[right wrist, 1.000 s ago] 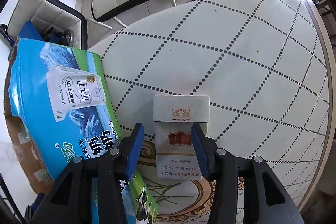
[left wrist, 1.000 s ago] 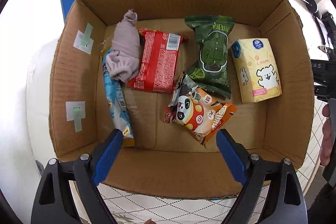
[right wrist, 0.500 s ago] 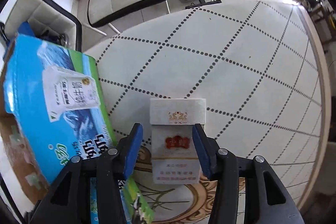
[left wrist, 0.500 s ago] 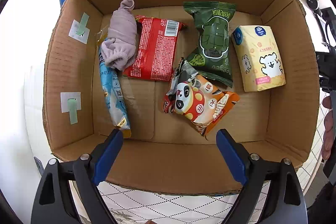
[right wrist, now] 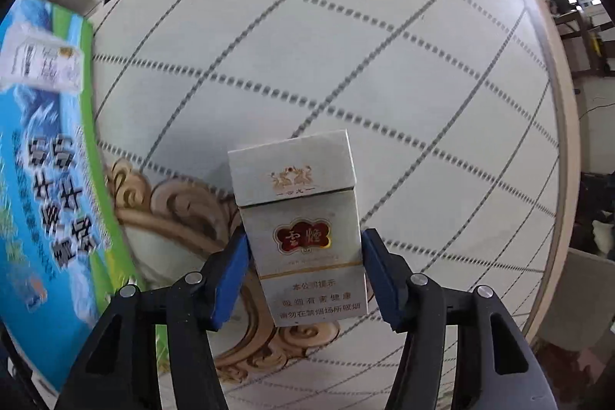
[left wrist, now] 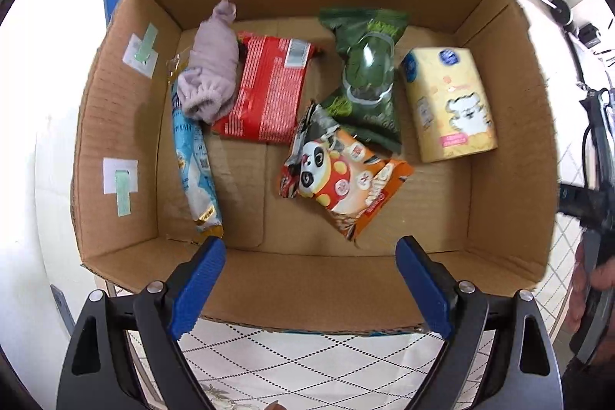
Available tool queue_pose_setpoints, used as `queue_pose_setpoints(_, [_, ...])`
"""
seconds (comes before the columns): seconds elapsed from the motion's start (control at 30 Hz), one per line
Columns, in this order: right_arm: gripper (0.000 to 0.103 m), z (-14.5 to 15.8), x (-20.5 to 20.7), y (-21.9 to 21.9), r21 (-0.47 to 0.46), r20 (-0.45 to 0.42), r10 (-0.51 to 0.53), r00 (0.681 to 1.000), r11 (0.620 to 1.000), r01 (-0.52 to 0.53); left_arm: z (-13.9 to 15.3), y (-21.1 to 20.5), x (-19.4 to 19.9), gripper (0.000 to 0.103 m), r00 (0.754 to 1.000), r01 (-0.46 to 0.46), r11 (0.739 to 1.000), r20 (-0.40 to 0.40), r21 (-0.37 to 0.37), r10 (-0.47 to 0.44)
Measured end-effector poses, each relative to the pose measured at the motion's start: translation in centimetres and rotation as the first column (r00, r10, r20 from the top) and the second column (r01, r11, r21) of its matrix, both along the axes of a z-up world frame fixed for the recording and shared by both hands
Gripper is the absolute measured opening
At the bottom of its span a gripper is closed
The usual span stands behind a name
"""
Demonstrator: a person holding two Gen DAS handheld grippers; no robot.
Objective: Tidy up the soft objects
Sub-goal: 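Carry the cigarette pack into the box and open the right tool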
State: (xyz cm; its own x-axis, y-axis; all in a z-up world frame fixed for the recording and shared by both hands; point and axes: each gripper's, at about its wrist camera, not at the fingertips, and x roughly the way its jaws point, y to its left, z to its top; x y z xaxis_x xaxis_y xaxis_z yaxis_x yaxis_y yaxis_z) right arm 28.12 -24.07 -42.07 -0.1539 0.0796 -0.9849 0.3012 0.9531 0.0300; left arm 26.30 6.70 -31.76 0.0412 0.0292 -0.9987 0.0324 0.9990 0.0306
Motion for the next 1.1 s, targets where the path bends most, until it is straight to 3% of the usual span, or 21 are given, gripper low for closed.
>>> queue_pose_setpoints(0.13, [0.061, 7.1, -1.5, 0.5, 0.088, 0.136, -0.002, 0.991, 0.996, -0.01, 3.5, 0.0, -0.7, 0.091, 0.998, 0.018, 1.0, 0.063, -0.023, -0.016])
queue_pose_setpoints(0.3, [0.061, 18.9, -2.8, 4.5, 0.178, 0.341, 0.074, 0.937, 0.974, -0.141, 8.4, 0.9, -1.2, 0.091, 0.988, 0.018, 1.0, 0.157, -0.016, -0.016])
queue_pose_setpoints(0.4, [0.061, 20.8, -2.1, 8.9, 0.183, 0.376, 0.117, 0.919, 0.963, -0.198, 9.6, 1.2, -0.5, 0.091, 0.983, 0.017, 1.0, 0.183, -0.008, -0.016])
queue_pose_setpoints(0.5, [0.061, 19.7, -0.7, 12.8, 0.158, 0.349, 0.164, 0.923, 0.96, -0.23, 9.0, 2.4, 0.4, 0.091, 0.983, -0.003, 1.0, 0.184, 0.012, 0.001])
queue_pose_setpoints(0.7, [0.061, 12.3, 0.4, 16.4, 0.124, 0.252, 0.196, 0.948, 0.965, -0.233, 7.7, 4.0, 1.6, 0.091, 0.979, -0.031, 0.999, 0.202, 0.026, 0.025])
queue_pose_setpoints(1.0, [0.062, 9.5, 0.7, 17.4, 0.095, 0.17, 0.211, 0.963, 0.969, -0.229, 5.6, 6.3, 2.3, 0.091, 0.983, -0.081, 0.996, 0.161, -0.032, 0.085])
queue_pose_setpoints(1.1, [0.079, 9.4, 0.5, 17.6, 0.091, 0.172, 0.216, 0.961, 0.968, -0.234, 5.5, 6.5, 2.2, 0.091, 0.985, -0.072, 0.997, 0.154, -0.033, 0.076])
